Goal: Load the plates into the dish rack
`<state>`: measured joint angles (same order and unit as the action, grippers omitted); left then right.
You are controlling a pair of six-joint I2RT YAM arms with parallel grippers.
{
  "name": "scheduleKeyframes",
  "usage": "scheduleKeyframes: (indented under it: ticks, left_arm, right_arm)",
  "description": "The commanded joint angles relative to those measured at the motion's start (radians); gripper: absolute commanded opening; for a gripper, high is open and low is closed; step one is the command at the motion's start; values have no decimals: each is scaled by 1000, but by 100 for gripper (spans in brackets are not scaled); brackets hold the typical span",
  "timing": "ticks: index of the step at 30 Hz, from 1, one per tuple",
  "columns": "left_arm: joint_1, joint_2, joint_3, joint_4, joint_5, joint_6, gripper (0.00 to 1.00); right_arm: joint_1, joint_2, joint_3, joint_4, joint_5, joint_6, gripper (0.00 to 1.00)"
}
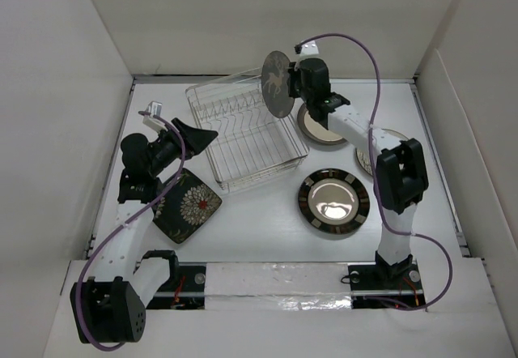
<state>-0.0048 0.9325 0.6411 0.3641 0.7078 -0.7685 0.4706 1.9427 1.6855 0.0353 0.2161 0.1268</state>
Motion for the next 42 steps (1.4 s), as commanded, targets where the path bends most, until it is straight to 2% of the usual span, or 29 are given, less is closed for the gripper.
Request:
scheduleKeyframes:
  ticks: [1, 12, 15, 25, 26, 30, 34, 38, 41, 42]
  left_arm:
    - [-1, 8, 2, 72, 35, -11, 56]
    - [8, 17, -24, 134, 71, -60, 54]
    - [17, 32, -15, 130, 67, -58, 54]
    - [37, 25, -35, 164, 68, -81, 52]
    - [37, 23, -35, 161, 65, -78, 52]
    - [37, 34, -34, 160, 65, -80, 52]
    - [46, 23, -32, 139, 45, -60, 52]
    - [46, 14, -26, 122, 16, -45, 51]
    - [46, -14, -3, 56, -53, 15, 51]
    - [46, -17, 5, 24, -86, 26, 51]
  right_arm:
    - [36, -4, 123, 109, 78, -75, 0]
    - [79, 68, 152, 118, 134, -110, 0]
    - [106, 100, 146, 126, 199, -150, 0]
    - [168, 124, 105, 187, 263, -182, 11]
    - [168, 124, 106, 186, 262, -179, 14]
    - [177, 105, 106, 176, 267, -156, 45]
    - [177, 35, 71, 167, 217, -130, 66]
    - [177, -74, 13, 140, 166, -72, 77]
    - [189, -212, -122, 164, 89, -24, 77]
    - [204, -249, -165, 190, 50, -9, 73]
